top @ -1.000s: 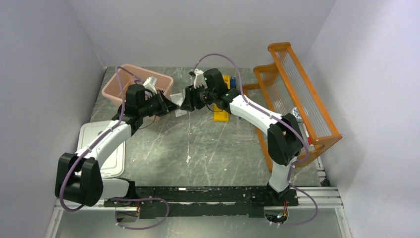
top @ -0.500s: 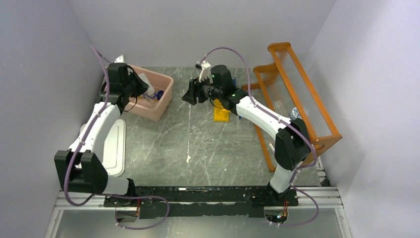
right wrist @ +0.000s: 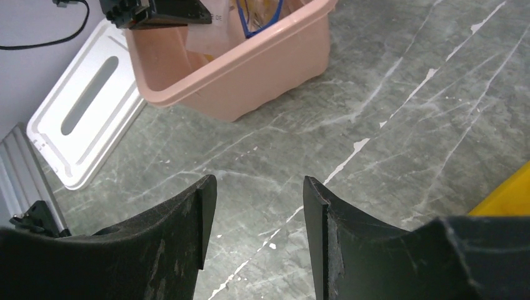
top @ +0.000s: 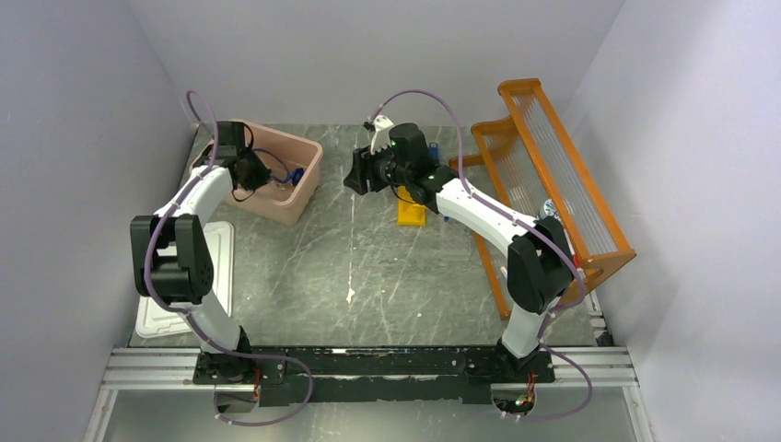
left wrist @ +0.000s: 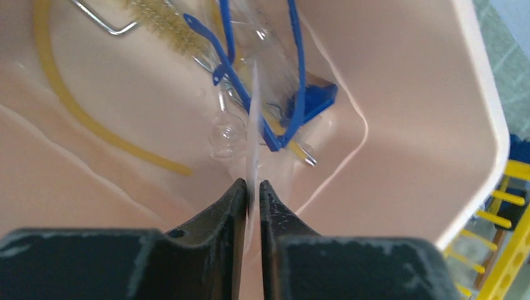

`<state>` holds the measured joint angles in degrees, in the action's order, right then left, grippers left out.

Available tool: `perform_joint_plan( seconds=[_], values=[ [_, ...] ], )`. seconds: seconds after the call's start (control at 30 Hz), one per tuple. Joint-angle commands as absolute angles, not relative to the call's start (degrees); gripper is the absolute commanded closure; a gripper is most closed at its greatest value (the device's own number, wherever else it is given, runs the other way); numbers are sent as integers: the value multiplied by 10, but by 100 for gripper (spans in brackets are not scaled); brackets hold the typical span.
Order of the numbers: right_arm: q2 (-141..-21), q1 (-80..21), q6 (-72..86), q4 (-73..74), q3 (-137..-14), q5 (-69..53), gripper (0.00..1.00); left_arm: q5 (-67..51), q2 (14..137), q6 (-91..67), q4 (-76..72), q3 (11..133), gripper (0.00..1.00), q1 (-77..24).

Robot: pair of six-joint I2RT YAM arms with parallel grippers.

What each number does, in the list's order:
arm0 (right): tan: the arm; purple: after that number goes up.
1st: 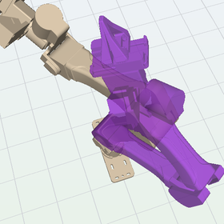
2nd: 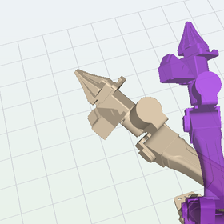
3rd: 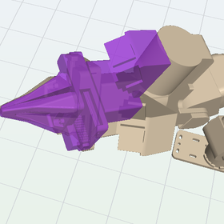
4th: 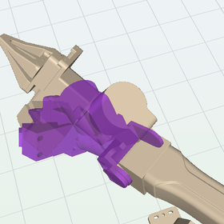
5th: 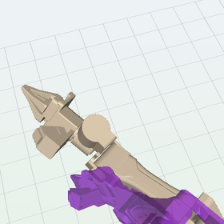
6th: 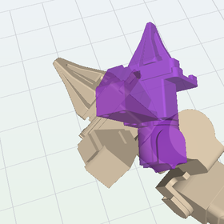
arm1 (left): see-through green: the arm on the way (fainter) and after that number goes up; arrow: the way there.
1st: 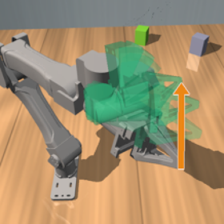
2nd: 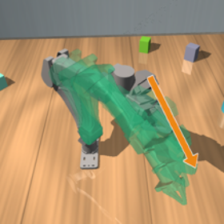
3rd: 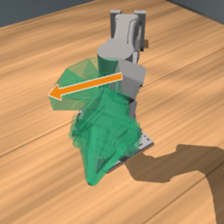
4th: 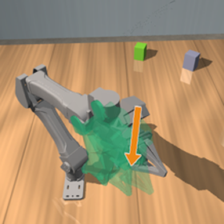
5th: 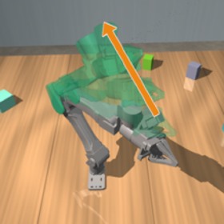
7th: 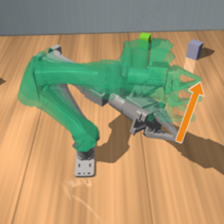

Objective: Organize the chemistry lab equipment

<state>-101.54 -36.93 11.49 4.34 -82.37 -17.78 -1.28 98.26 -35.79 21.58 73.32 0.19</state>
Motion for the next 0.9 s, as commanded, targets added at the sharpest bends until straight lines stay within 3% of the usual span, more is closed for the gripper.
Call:
perform_joint_plan(
  seconds=[0.0,0.2,0.43,0.6,0.87],
  values=[
    [-1025,-369,103,45,-821,-158,43,35,993,-354,235,777,78,13],
    [-1029,-369,115,49,-827,-150,43,69,990,-328,280,833,58,13],
    [-1035,-369,152,53,-836,-147,44,106,932,-290,328,842,50,18],
    [-1032,-369,184,53,-825,-122,45,142,850,-277,376,783,44,32],
    [-1030,-370,236,36,-806,-131,47,183,727,-288,431,629,21,46]
  ],
)
